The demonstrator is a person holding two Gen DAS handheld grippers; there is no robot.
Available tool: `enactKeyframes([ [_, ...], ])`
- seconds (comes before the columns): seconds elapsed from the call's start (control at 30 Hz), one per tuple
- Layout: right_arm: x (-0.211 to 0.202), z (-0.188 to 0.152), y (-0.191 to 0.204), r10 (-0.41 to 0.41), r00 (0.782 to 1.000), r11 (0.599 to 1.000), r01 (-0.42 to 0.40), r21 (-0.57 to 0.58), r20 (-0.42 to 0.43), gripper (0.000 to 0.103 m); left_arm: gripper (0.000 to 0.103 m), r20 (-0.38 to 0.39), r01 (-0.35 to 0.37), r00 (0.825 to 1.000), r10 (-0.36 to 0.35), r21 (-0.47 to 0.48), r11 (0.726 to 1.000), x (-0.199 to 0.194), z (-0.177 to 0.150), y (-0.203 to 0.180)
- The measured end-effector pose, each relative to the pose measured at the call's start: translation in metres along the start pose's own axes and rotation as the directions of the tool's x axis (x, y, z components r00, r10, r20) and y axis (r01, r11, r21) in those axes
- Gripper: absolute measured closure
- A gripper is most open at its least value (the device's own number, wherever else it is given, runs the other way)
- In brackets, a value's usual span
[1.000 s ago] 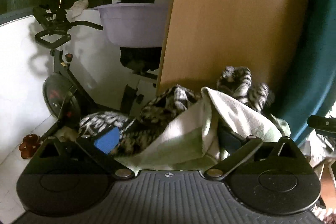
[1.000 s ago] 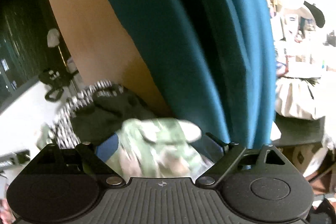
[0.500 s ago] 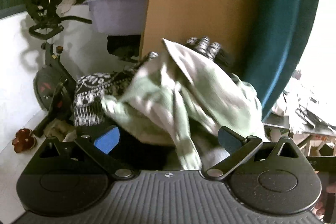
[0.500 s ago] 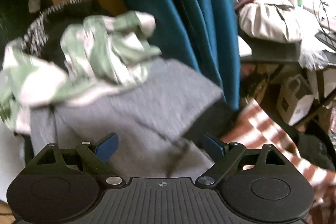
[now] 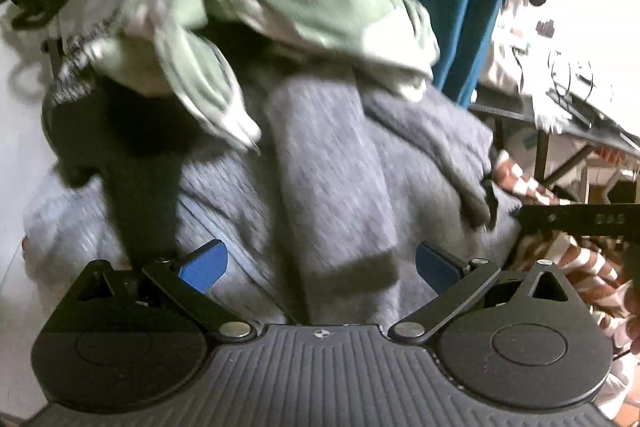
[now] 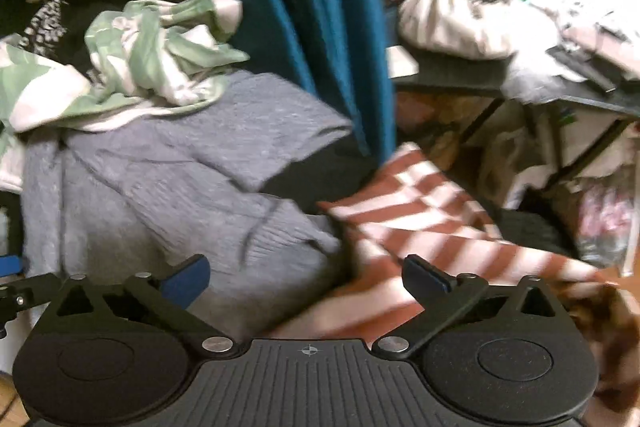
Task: Fold clothes
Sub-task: 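Move both open grippers back onto the grey knit sweater on the heap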
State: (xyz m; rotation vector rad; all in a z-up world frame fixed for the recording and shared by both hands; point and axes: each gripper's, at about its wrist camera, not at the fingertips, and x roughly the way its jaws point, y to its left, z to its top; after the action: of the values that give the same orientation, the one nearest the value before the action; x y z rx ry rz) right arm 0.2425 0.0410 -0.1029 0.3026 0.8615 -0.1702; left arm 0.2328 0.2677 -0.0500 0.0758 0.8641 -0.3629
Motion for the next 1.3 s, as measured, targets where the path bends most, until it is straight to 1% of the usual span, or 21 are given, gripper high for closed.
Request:
enactKeyframes([
  [0.1,-0.002,-0.008,-0.007,-0.056,0.998,0.998,0.056,-0.008,-0.017,0.001,0.000,-0.048,0.017,0.999,-0.017,-0.008,1.000,0.011,-0.004,-0.005],
  [0.23,-0.002,-0.019,-0.017,-0.128,0.991,0.992,0.128,-0.014,-0.041,0.001,0.000,-0.082,0.003,0.997,-0.005,-0.026,1.000,0.019,-0.007,-0.005],
  [0.33,0.008,-0.028,-0.027,-0.132,0.988,0.991,0.134,0.020,-0.080,0.001,0.000,-0.106,0.005,0.994,-0.011,-0.050,0.999,0.025,-0.010,-0.002],
  [0.47,0.026,-0.040,-0.038,-0.140,0.977,0.986,0.151,0.065,-0.158,0.001,0.000,-0.122,0.004,0.993,-0.010,-0.052,0.999,0.028,-0.012,0.001],
  [0.6,0.032,-0.051,-0.031,-0.176,0.976,0.984,0.177,-0.001,-0.128,0.001,0.000,-0.137,-0.005,0.991,-0.003,-0.052,0.999,0.031,-0.014,0.003],
  [0.7,0.037,-0.055,-0.027,-0.195,0.972,0.981,0.193,-0.028,-0.130,0.001,0.000,-0.142,-0.005,0.990,-0.003,-0.053,0.999,0.033,-0.015,0.004],
  [0.9,0.042,-0.054,-0.025,-0.212,0.965,0.977,0.208,-0.044,-0.151,0.001,0.000,-0.139,0.009,0.990,-0.020,-0.079,0.997,0.032,-0.019,0.012],
  [1.03,0.043,-0.053,-0.025,-0.210,0.967,0.978,0.206,-0.045,-0.147,0.001,0.000,-0.133,0.021,0.990,-0.036,-0.107,0.994,0.032,-0.021,0.018],
  [1.3,0.042,-0.053,-0.025,-0.210,0.966,0.977,0.206,-0.047,-0.148,0.001,0.000,-0.151,0.017,0.988,-0.033,-0.105,0.994,0.028,-0.020,0.022],
])
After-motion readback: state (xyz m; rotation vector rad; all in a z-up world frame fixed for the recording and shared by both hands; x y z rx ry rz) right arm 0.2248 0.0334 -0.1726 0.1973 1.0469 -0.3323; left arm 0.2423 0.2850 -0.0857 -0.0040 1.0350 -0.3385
